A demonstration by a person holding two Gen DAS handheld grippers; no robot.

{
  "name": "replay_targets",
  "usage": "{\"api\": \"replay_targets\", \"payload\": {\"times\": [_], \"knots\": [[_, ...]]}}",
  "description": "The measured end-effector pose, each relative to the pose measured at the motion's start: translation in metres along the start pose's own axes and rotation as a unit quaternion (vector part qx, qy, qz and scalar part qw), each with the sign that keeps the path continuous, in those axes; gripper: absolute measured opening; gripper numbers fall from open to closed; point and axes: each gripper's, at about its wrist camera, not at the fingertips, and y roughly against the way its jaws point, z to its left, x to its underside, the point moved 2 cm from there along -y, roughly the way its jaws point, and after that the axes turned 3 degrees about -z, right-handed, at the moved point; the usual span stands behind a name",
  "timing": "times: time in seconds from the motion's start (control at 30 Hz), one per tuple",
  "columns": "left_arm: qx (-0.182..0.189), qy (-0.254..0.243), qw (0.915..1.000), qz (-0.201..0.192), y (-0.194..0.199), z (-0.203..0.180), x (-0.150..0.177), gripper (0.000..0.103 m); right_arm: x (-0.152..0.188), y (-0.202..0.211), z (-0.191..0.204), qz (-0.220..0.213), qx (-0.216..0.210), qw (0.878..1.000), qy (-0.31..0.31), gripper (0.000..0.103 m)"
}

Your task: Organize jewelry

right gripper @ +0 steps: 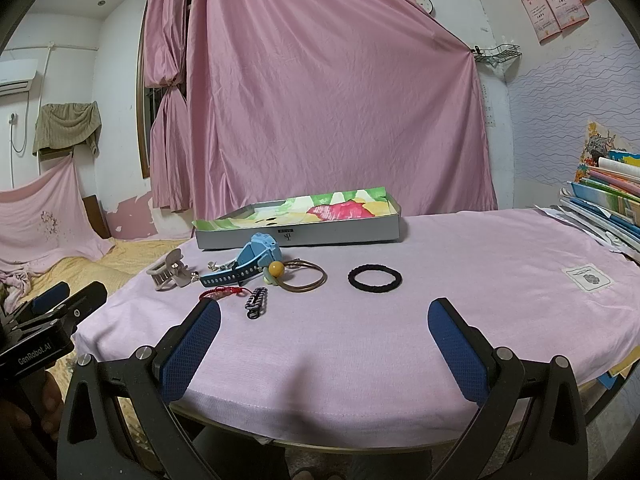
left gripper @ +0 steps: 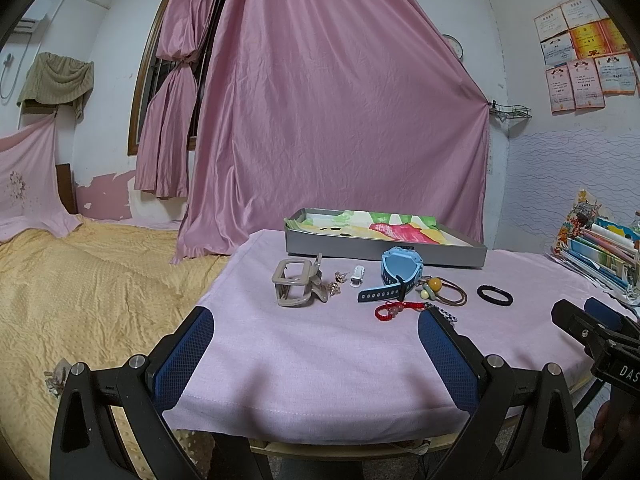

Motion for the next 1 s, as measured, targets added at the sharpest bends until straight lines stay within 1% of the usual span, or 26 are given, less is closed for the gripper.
{"api": "replay_targets", "payload": {"times": [0.37, 0.53, 0.6, 0.73, 0.83, 0.9, 1.0], "knots": [[0.002, 0.003, 1.0000, 0.003, 0.000, -0.003, 0.003, 0.103, -0.001, -0.001, -0.001, 0.005, 0.000, 1.000, 0.001, 0.102], [0.001, 0.005, 0.9999, 0.009, -0.007, 0.002, 0.001, 0.103, -0.004, -0.005, 0.002, 0.008, 0.014, 1.000, 0.012, 0.102], [0.000, 0.005, 0.9999, 0.011, -0.008, 0.006, -0.002, 0.103, -0.009, -0.005, 0.003, 0.000, 0.026, 0.999, 0.026, 0.102], [-0.005, 0.002, 1.0000, 0.003, -0.014, 0.016, -0.012, 0.103, -0.026, -0.004, 0.004, -0.031, 0.059, 0.997, 0.050, 0.102], [0.003, 0.006, 1.0000, 0.002, -0.022, 0.023, -0.023, 0.103, -0.038, -0.005, 0.010, -0.047, 0.059, 0.995, 0.064, 0.102], [0.009, 0.006, 0.9999, 0.009, -0.030, 0.028, -0.029, 0.103, -0.045, -0.006, 0.015, -0.051, 0.053, 0.995, 0.069, 0.102], [0.023, 0.002, 0.9988, 0.043, -0.049, 0.034, -0.034, 0.103, -0.052, -0.010, 0.022, -0.053, 0.052, 0.995, 0.064, 0.102]]}}
